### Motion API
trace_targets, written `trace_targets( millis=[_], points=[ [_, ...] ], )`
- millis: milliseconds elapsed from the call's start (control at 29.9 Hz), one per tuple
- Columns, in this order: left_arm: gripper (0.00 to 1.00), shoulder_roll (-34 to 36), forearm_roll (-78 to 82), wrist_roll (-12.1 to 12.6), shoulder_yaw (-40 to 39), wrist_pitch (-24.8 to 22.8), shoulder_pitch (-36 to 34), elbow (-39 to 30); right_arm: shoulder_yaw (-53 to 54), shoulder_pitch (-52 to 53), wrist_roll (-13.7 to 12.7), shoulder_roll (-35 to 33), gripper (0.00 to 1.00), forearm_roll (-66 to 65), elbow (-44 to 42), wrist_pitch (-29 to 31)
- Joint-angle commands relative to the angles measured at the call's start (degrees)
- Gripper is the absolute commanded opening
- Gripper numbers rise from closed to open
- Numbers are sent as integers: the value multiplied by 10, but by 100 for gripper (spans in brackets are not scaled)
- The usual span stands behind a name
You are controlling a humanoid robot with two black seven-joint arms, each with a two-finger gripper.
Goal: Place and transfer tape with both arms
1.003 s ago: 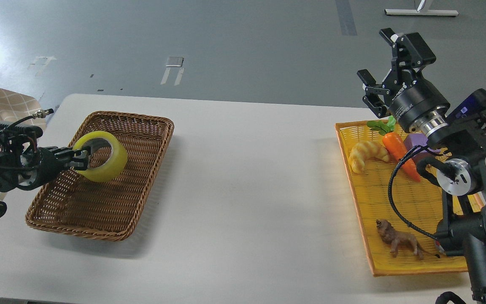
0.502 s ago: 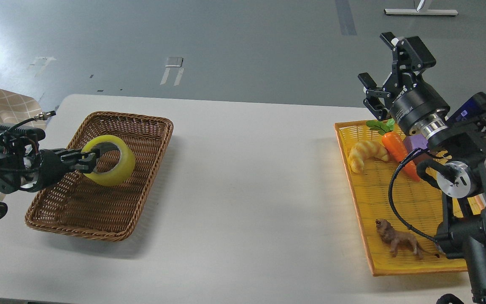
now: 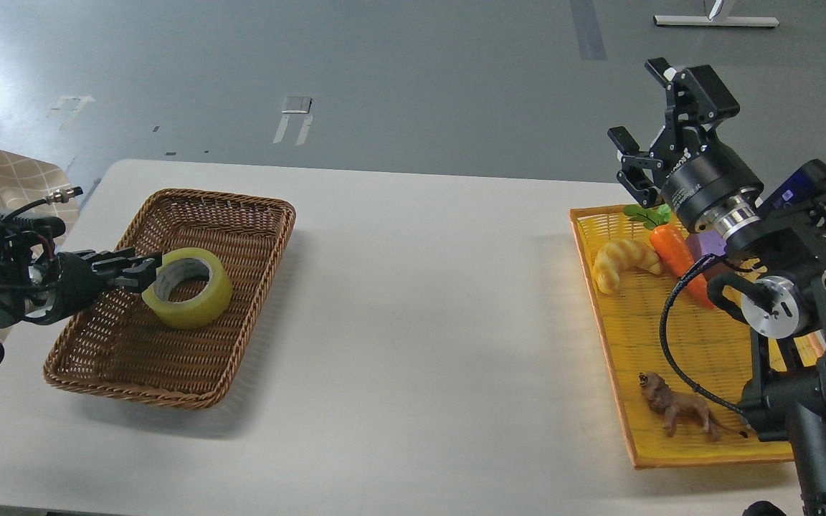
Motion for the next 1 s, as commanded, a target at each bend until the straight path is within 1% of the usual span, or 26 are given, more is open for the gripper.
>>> trace_targets(
  millis=[0, 33, 67, 134, 167, 234, 334, 368, 468, 602, 669, 736, 769, 870, 970],
  points=[
    [68, -8, -7, -1, -4, 17, -5, -3, 0, -1, 0, 0, 100, 0, 0, 0],
    [70, -13, -8, -1, -6, 18, -7, -3, 0, -1, 0, 0, 100, 0, 0, 0],
    [77, -23, -15, -1, -8, 25, -10, -4, 0, -1, -1, 0, 100, 0, -1, 0],
    [86, -28, -30, -4, -13, 31, -17, -7, 0, 0, 0, 0, 100, 0, -3, 0],
    [92, -31, -54, -10, -18, 33, -21, -10, 0, 0, 0, 0, 100, 0, -3, 0],
    [96, -40, -105, -16, -24, 36, -26, -21, 0, 0, 0, 0, 100, 0, -3, 0],
    [97, -73, -175, -16, -44, 52, -38, -27, 0, 0, 0, 0, 100, 0, -3, 2],
    [98, -84, -205, -16, -58, 67, -39, -27, 0, -1, 0, 0, 100, 0, -3, 2],
    [98, -120, -268, -12, -89, 87, -41, -25, 0, 0, 0, 0, 100, 0, 1, 4],
    [98, -162, -318, -12, -128, 90, -41, -27, -1, 1, 1, 0, 100, 0, 6, 4],
    [98, -198, -343, -12, -167, 91, -41, -30, -2, 2, 1, 0, 100, 0, 11, 5],
    [98, -219, -356, -12, -188, 91, -41, -31, -2, 3, 1, 0, 100, 0, 13, 5],
    [98, -240, -372, -12, -206, 91, -41, -32, -1, 4, 1, 0, 100, 0, 14, 5],
    [98, -283, -409, -12, -230, 87, -44, -39, -1, 8, 1, 0, 100, 0, 16, 7],
    [98, -321, -430, -13, -236, 86, -57, -51, -1, 7, 0, 0, 100, 0, 19, 8]
  ],
)
